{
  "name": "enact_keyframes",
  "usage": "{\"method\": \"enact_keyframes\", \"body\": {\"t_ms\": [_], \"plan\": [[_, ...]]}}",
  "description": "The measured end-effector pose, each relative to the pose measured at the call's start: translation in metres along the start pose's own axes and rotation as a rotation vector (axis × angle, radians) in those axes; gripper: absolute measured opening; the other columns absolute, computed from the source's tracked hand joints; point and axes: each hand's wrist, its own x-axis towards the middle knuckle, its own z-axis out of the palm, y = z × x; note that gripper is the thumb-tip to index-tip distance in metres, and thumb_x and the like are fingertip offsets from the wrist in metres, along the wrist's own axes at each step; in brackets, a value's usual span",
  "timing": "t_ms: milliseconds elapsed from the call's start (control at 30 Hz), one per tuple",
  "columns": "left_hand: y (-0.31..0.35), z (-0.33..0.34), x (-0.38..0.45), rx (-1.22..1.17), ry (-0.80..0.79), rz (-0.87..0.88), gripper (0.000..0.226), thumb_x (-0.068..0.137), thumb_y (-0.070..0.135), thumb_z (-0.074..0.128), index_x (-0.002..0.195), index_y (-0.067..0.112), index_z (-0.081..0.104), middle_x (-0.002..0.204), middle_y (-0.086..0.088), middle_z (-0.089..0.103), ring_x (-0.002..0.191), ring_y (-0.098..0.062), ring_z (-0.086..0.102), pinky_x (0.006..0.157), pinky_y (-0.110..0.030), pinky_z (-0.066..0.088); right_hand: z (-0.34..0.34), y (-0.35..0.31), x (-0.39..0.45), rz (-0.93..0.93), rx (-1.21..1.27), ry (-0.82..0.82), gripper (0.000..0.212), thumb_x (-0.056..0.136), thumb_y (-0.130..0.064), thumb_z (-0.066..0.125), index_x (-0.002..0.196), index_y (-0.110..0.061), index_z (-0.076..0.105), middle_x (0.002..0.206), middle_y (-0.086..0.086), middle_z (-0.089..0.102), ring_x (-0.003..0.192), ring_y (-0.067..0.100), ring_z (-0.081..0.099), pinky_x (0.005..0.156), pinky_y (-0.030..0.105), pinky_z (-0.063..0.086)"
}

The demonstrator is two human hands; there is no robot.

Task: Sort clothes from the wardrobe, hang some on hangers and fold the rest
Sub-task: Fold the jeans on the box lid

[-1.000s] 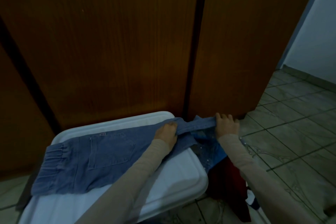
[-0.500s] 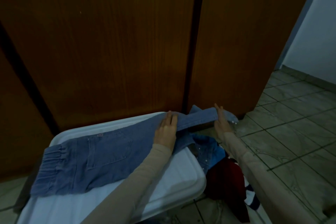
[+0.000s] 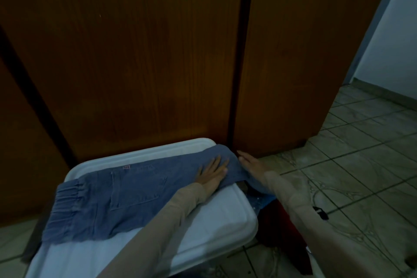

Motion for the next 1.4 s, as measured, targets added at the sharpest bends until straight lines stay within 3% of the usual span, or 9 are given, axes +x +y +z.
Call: {"method": "enact_keyframes", "body": {"t_ms": [167, 333, 467, 633, 833, 900, 1000, 1133, 1400], "plan": [[-0.023, 0.01, -0.016, 0.155, 0.128, 0.007, 0.053, 0.102, 0.039, 0.014, 0.147, 0.027, -0.012, 0.157, 0.006, -0.014, 0.144, -0.009, -0.012, 0.114, -0.038, -0.011, 0.032, -0.021, -0.006, -0.014, -0.433, -0.101, 0.066, 0.1, -0.038, 0.034, 0.149, -0.021, -0.008, 0.158, 0.005, -0.006, 0.144, 0.026, 0.013, 0.115, 0.042, 0.02], [-0.055, 0.006, -0.039, 0.211, 0.163, -0.063, 0.058, 0.098, 0.053, 0.009, 0.148, 0.031, -0.01, 0.157, 0.004, -0.015, 0.145, -0.013, -0.012, 0.115, -0.039, -0.011, 0.044, -0.039, -0.019, -0.024, -0.958, -0.047, 0.062, 0.101, -0.046, 0.016, 0.148, -0.021, -0.014, 0.156, -0.001, -0.02, 0.145, 0.017, -0.013, 0.112, 0.058, -0.002], [-0.085, 0.001, -0.069, 0.219, 0.172, -0.149, 0.104, 0.054, 0.08, -0.033, 0.146, 0.035, -0.014, 0.156, 0.006, -0.018, 0.144, -0.013, -0.014, 0.112, -0.052, -0.014, 0.08, -0.054, -0.03, -0.12, -1.087, -0.137, 0.06, 0.1, -0.048, 0.012, 0.149, -0.024, -0.012, 0.156, -0.004, -0.019, 0.144, 0.017, -0.017, 0.11, 0.062, -0.009], [-0.128, -0.012, -0.123, 0.215, 0.165, -0.256, 0.135, 0.023, 0.082, -0.042, 0.146, 0.036, -0.013, 0.157, 0.005, -0.016, 0.145, -0.013, -0.012, 0.11, -0.051, -0.017, 0.119, -0.069, -0.042, -0.147, -1.036, -0.206, 0.067, 0.096, -0.059, 0.015, 0.148, -0.03, -0.016, 0.155, -0.007, -0.022, 0.143, 0.024, -0.018, 0.108, 0.059, -0.015], [-0.156, -0.035, -0.184, 0.225, -0.07, -0.145, 0.121, 0.049, 0.097, 0.016, 0.149, 0.032, -0.008, 0.157, 0.005, -0.011, 0.145, -0.012, -0.01, 0.113, -0.038, -0.015, 0.152, -0.092, -0.064, -0.222, -0.96, -0.304, 0.077, 0.089, -0.07, 0.021, 0.146, -0.035, -0.018, 0.153, -0.01, -0.025, 0.141, 0.026, -0.024, 0.112, 0.056, -0.015], [-0.157, -0.041, -0.196, 0.263, -0.069, -0.127, 0.099, 0.076, 0.071, 0.05, 0.15, 0.029, -0.002, 0.158, 0.003, -0.005, 0.146, -0.014, -0.004, 0.115, -0.037, -0.009, 0.159, -0.096, -0.07, -0.256, -0.923, -0.359, 0.091, 0.079, -0.081, 0.023, 0.146, -0.035, -0.018, 0.153, -0.011, -0.026, 0.141, 0.024, -0.025, 0.111, 0.054, -0.016], [-0.157, -0.045, -0.202, 0.337, 0.001, -0.119, 0.077, 0.089, 0.026, 0.057, 0.15, 0.025, 0.01, 0.158, -0.001, 0.007, 0.144, -0.021, 0.012, 0.117, -0.032, 0.006, 0.163, -0.1, -0.076, -0.301, -0.932, -0.399, 0.123, 0.046, -0.099, 0.014, 0.146, -0.035, -0.018, 0.153, -0.013, -0.025, 0.142, 0.02, -0.022, 0.112, 0.053, -0.017], [-0.15, -0.052, -0.204, 0.547, 0.02, -0.179, 0.059, 0.098, 0.013, 0.037, 0.15, 0.019, 0.01, 0.157, -0.005, 0.014, 0.14, -0.024, 0.024, 0.113, -0.037, 0.016, 0.17, -0.107, -0.085, -0.293, -0.916, -0.324, 0.074, 0.095, -0.053, 0.035, 0.148, -0.03, -0.012, 0.156, -0.009, -0.017, 0.144, 0.019, -0.013, 0.114, 0.05, -0.01], [-0.176, -0.095, -0.229, 0.833, 0.118, -0.191, 0.055, 0.1, 0.017, 0.034, 0.15, 0.013, 0.009, 0.158, -0.008, 0.01, 0.145, -0.022, 0.013, 0.116, -0.041, 0.005, 0.196, -0.146, -0.092, -0.372, -0.81, -0.306, 0.069, 0.099, -0.02, 0.038, 0.149, -0.028, -0.009, 0.157, -0.005, -0.01, 0.146, 0.019, -0.003, 0.116, 0.047, 0.002]]}}
